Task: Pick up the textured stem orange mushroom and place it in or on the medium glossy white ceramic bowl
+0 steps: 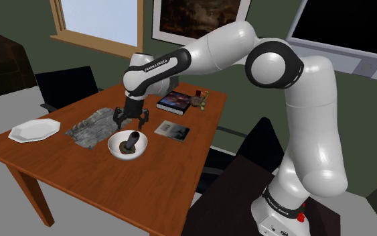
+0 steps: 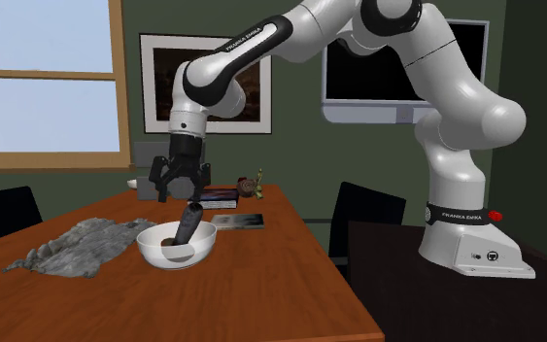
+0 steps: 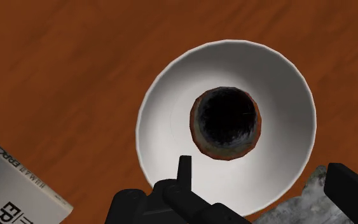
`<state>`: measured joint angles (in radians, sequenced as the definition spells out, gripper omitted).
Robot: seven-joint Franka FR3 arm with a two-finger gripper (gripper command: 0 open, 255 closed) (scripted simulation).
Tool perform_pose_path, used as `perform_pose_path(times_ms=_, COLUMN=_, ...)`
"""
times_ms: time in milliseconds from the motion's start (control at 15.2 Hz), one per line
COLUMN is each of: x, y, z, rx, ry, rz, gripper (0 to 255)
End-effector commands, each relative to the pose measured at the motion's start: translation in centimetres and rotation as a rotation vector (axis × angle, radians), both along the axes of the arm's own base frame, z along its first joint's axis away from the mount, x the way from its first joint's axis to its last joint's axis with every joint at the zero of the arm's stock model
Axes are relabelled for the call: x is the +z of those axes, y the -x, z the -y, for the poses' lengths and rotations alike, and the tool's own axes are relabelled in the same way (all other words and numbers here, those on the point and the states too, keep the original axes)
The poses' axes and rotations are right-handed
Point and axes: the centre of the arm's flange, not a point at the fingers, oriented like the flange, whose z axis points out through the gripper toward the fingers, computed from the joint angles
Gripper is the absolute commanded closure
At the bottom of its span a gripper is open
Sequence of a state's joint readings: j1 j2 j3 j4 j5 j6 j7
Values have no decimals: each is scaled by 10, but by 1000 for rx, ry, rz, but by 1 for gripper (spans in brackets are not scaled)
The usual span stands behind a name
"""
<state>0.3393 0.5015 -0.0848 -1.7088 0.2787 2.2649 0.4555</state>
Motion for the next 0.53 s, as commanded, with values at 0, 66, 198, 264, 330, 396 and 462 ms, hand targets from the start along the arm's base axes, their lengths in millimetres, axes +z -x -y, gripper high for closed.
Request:
perform_pose_path(times_ms=0, x=11, y=-1, z=1, rx=0, ry=0, rz=-1, gripper=0)
perform_pose_path(times_ms=66, x=11, y=-1, z=1, rx=0, ry=0, rz=-1, gripper=0)
perform_pose_path(times_ms=198, x=11, y=-1, z=1, rx=0, ry=0, rz=-1, gripper=0)
perform_pose_path(times_ms=264, x=11, y=-1, z=1, rx=0, ry=0, rz=-1, gripper=0)
perform_pose_path(times_ms=330, x=11, y=-1, z=1, rx=0, ry=0, rz=-1, gripper=0)
perform_pose_path(times_ms=396, x=11, y=-1, z=1, rx=0, ry=0, rz=-1, gripper=0)
perform_pose_path(times_ms=462, x=11, y=-1, z=1, rx=0, ry=0, rz=-1, gripper=0)
